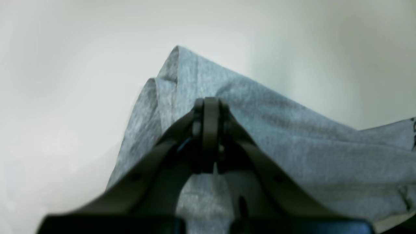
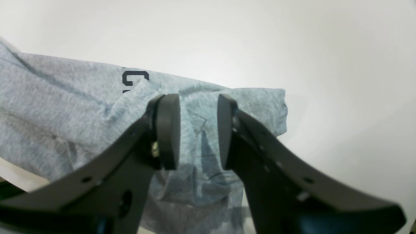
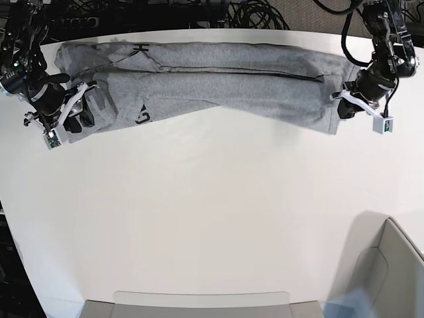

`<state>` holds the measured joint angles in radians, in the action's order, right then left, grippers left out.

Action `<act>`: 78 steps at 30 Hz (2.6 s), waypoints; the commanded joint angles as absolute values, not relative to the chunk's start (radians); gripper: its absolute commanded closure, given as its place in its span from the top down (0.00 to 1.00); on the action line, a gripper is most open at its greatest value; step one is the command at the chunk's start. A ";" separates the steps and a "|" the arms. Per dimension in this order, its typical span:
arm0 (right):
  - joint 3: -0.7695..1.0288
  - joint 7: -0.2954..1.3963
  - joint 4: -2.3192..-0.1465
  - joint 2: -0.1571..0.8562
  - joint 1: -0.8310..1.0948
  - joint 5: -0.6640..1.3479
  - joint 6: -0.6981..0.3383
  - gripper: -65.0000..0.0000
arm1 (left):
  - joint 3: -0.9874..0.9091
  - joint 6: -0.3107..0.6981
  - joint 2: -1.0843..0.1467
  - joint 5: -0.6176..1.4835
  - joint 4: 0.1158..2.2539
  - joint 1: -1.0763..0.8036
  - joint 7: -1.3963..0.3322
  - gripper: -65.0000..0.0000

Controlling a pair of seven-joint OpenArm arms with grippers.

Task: Fold the T-shirt properly
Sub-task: 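Adjust both grippers' grip on the folded strip's ends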

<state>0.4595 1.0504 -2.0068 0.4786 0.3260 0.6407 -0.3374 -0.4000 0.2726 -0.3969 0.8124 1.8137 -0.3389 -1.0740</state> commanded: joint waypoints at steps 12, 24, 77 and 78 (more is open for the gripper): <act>0.464 1.030 -2.014 0.542 0.323 0.653 -0.337 0.31 | -0.417 0.272 -0.404 0.823 1.828 -0.343 -1.110 0.31; 0.421 1.029 -2.014 0.616 0.315 0.657 -0.337 0.31 | -0.395 0.275 -0.377 0.826 1.851 -0.341 -1.013 0.36; 0.364 1.029 -1.865 0.611 0.222 0.653 -0.337 0.31 | -0.325 0.698 -0.424 0.575 1.408 -0.318 -0.961 0.00; 0.363 1.029 -1.865 0.611 0.222 0.653 -0.337 0.31 | -0.355 0.698 -0.415 0.575 1.422 -0.320 -0.963 0.00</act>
<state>0.3527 1.0470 -1.8523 0.5922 0.2329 0.6514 -0.3374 -0.3595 0.7044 -0.4030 0.6296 1.4239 -0.3054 -0.8913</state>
